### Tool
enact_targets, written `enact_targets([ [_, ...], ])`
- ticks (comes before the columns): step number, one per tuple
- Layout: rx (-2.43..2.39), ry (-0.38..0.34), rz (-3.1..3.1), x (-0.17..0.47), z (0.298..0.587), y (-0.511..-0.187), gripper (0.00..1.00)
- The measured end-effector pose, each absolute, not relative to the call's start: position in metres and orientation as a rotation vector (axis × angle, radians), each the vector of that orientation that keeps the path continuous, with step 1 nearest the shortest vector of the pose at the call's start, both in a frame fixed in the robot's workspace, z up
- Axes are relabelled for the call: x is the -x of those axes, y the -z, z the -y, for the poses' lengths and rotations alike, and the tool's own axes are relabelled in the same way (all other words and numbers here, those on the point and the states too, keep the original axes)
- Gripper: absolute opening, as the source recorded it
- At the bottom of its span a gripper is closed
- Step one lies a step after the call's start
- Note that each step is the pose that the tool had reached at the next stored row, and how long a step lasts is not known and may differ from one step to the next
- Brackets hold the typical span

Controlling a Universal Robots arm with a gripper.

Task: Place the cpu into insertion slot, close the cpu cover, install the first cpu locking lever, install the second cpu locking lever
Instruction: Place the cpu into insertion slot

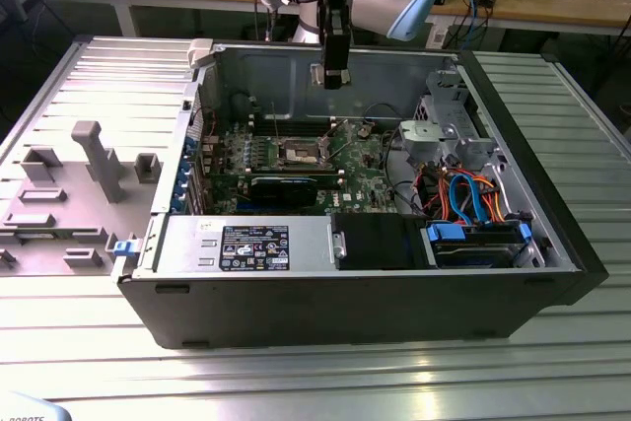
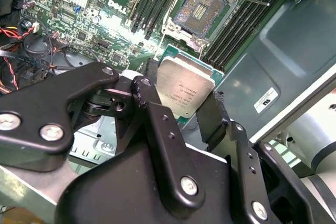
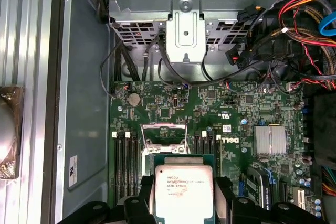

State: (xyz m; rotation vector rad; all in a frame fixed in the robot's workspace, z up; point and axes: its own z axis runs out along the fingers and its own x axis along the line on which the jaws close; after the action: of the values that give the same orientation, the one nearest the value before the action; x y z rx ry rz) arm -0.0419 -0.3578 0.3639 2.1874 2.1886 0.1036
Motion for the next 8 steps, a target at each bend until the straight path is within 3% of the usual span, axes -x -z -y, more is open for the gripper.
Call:
enact_targets([
  [8, -2.192, -0.095, -2.193, 0.0418, 0.3578, -0.3624, 0.54],
])
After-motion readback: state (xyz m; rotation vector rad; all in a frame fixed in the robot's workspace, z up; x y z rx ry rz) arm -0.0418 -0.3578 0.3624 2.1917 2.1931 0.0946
